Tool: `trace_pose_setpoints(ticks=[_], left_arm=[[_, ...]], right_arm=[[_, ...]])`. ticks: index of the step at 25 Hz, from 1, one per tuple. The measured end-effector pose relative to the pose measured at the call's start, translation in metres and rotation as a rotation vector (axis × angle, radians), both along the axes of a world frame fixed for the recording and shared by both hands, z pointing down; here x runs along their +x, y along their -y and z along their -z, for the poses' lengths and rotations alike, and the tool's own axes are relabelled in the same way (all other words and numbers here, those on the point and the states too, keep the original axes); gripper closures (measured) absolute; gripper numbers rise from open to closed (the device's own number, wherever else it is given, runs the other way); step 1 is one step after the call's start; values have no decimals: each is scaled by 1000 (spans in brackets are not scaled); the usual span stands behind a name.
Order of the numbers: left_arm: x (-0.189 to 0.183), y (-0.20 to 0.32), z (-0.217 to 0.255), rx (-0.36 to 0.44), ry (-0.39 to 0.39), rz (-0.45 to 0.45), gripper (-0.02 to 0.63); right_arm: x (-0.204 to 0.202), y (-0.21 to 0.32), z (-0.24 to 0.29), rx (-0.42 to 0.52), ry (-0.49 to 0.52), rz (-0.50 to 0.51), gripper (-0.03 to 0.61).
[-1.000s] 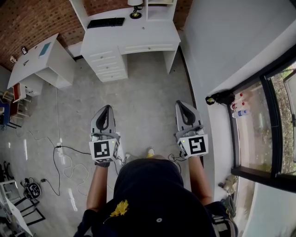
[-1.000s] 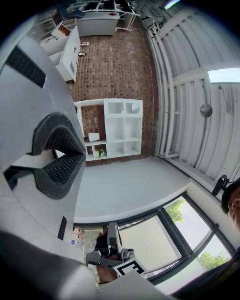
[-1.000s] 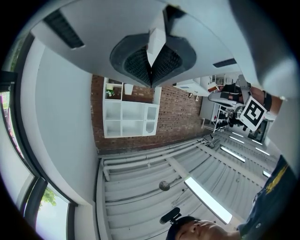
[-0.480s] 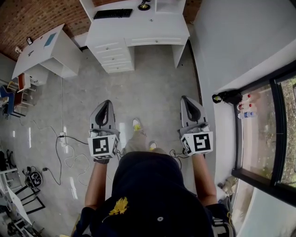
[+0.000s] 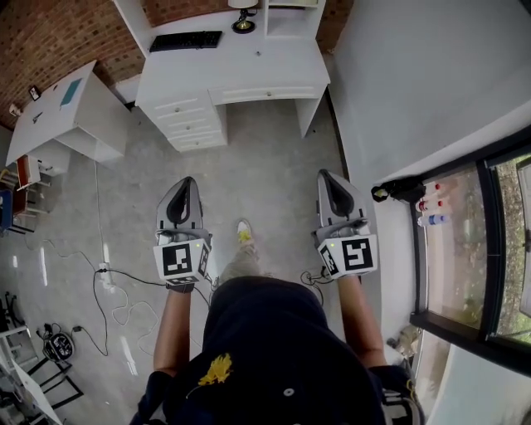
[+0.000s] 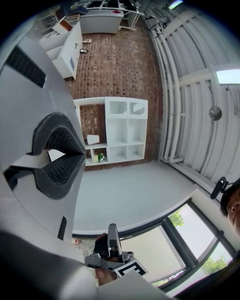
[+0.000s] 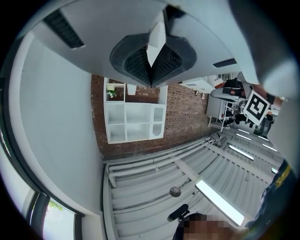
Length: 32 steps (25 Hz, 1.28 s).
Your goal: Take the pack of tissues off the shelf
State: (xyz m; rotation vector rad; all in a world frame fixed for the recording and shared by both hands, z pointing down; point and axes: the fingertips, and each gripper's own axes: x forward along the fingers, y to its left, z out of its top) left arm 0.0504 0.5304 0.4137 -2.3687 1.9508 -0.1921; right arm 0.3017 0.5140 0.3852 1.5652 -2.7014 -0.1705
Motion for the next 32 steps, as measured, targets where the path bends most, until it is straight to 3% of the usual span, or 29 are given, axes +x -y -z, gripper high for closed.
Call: trace_pose_setpoints(ticks=[9, 17, 23, 32], left_arm=[[-74, 114, 17, -3, -27, 28, 597], [-111, 198, 16, 6, -30, 3, 596], [-125, 239, 6, -39, -23, -49, 596], [-129, 326, 1, -21, -31, -49, 597]], right_arm=[[-51, 111, 7, -32, -32, -1, 586], [-103, 198, -1, -68, -73, 2, 584], [-126, 237, -1, -74, -77, -15, 584], [-122, 317, -11, -79, -56, -65, 585]])
